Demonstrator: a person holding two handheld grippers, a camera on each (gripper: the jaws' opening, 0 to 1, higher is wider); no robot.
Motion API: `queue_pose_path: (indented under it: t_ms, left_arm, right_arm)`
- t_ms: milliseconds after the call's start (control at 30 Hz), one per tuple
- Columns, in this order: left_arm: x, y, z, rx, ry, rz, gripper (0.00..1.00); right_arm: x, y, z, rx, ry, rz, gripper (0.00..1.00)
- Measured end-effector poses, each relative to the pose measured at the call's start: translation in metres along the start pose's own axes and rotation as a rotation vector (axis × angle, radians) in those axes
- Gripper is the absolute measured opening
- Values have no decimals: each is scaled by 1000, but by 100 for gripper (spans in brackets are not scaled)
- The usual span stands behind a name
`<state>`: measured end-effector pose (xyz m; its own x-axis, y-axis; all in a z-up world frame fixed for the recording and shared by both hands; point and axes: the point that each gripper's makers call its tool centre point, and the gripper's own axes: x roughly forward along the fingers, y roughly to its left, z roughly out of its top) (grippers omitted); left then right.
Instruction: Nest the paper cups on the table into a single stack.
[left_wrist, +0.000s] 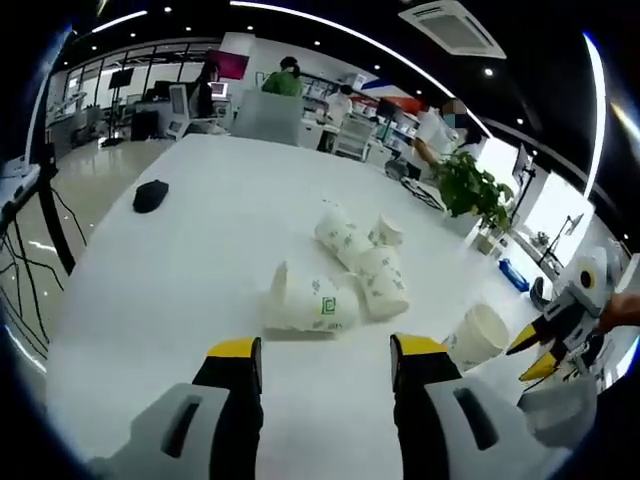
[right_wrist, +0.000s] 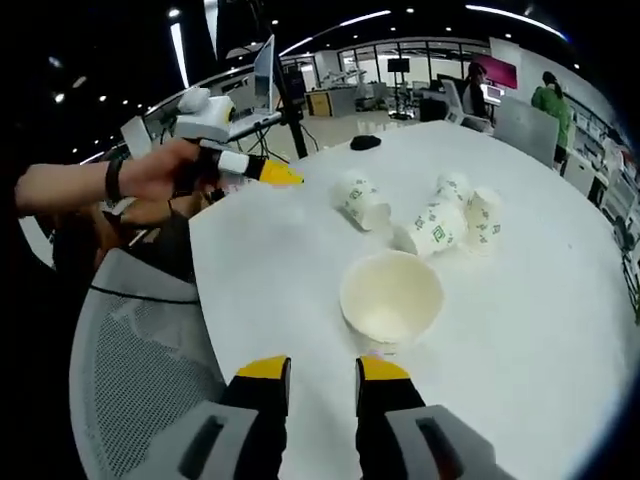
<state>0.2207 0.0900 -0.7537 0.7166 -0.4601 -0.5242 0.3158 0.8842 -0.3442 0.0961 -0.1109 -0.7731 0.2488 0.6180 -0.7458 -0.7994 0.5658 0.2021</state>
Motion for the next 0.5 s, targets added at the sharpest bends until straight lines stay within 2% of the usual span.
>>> queue_pose_path:
  t_ms: [100, 300, 500]
  left_arm:
    - [8, 1, 4, -12, 5, -11, 53]
    - [34, 4, 0, -30, 75, -56, 60]
    - [58, 14, 5, -67, 96, -103, 61]
  right_arm:
    - [-3, 0, -7, 17, 4, -2, 23]
    - [-9, 1, -21, 75, 3, -11, 23]
    - [-9, 1, -35, 143, -2, -11, 23]
